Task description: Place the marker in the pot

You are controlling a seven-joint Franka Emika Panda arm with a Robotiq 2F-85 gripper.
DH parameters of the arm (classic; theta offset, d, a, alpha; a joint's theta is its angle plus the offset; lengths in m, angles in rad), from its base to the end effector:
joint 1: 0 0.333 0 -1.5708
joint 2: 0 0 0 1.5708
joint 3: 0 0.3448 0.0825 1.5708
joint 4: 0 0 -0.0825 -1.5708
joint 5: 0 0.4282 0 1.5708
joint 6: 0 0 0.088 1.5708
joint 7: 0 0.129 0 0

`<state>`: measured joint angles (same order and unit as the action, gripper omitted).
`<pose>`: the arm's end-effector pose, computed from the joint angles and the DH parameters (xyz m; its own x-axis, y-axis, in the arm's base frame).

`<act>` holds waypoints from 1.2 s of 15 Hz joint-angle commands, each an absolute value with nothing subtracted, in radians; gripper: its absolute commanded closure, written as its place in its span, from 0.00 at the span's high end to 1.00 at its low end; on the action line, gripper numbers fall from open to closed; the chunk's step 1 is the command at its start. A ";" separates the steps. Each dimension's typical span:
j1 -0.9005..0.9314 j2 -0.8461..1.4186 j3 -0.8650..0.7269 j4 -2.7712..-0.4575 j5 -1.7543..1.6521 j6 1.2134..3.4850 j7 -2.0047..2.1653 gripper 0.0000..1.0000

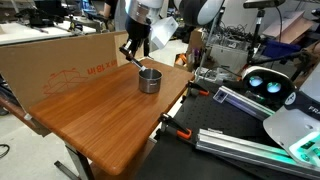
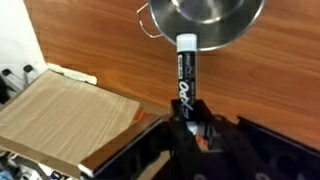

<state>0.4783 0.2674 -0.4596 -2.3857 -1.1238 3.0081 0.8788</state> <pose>0.5383 0.0660 0.2031 0.8742 0.3120 0.3722 0.1938 -0.9268 0.3217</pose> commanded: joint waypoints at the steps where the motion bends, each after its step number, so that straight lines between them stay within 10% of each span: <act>1: 0.466 0.283 -0.442 -2.401 -1.107 3.003 0.808 0.05; 7: 0.438 0.325 -0.407 -2.414 -1.020 2.983 0.685 0.05; 8: 0.429 0.323 -0.396 -2.418 -0.992 2.982 0.654 0.45; 18: 0.414 0.299 -0.391 -2.423 -0.893 2.956 0.558 1.00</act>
